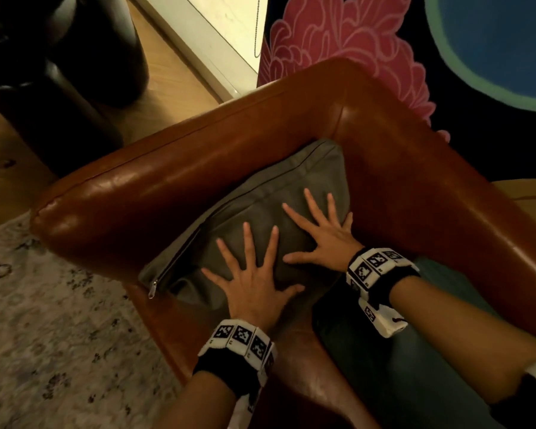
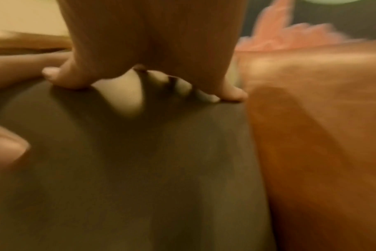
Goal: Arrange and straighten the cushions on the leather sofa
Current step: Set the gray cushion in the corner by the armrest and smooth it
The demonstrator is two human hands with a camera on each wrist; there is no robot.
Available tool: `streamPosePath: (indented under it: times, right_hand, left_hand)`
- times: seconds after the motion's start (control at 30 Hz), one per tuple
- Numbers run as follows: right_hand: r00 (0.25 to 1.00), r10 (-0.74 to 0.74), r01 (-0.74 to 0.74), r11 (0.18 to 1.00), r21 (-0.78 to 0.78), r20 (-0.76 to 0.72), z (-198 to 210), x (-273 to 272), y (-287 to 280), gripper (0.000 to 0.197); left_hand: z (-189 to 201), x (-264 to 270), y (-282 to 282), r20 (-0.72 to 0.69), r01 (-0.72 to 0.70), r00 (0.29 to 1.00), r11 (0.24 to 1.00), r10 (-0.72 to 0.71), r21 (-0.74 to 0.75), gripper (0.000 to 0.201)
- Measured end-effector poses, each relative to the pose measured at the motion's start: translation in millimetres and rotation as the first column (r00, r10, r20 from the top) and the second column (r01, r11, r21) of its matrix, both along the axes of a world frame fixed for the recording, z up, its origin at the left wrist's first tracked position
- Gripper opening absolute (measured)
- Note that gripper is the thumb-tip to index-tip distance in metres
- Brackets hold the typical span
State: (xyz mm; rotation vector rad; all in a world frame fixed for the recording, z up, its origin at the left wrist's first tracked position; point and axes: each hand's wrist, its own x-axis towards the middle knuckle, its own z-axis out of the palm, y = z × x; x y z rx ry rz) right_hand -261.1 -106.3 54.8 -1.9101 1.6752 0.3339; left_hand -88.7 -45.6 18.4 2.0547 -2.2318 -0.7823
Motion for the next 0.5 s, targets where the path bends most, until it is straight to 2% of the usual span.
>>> streamPosePath:
  times: [0.1,0.33,0.43,0.5]
  right_hand:
    - [0.996,0.055,-0.053,0.998,0.026,-0.074,-13.6,14.9,-17.8,0.101]
    - [0.988,0.069,-0.076,0.996,-0.043,-0.138,-48.9,34.8,-57.3,0.097]
    - [0.993,0.086,-0.082,0.995,0.057,-0.078,-44.2,30.2,-65.6,0.097]
    - [0.997,0.079,-0.08,0.996,0.038,0.026,-30.8,20.1,-66.8,0.09]
  left_hand:
    - [-5.3,6.6,-15.7,0.051,-0.017,0.999,0.999,0.016,0.028,0.122]
    - [-28.3,8.2,-53.9,0.229,-0.091,0.97,0.996,0.084,0.02,0.129]
    - [-19.7,2.0,-54.5,0.258,-0.099,0.964,0.991,0.071,0.095,0.129]
    - [-7.5,4.3,-44.6,0.161,-0.099,0.983,0.994,0.092,0.036,0.115]
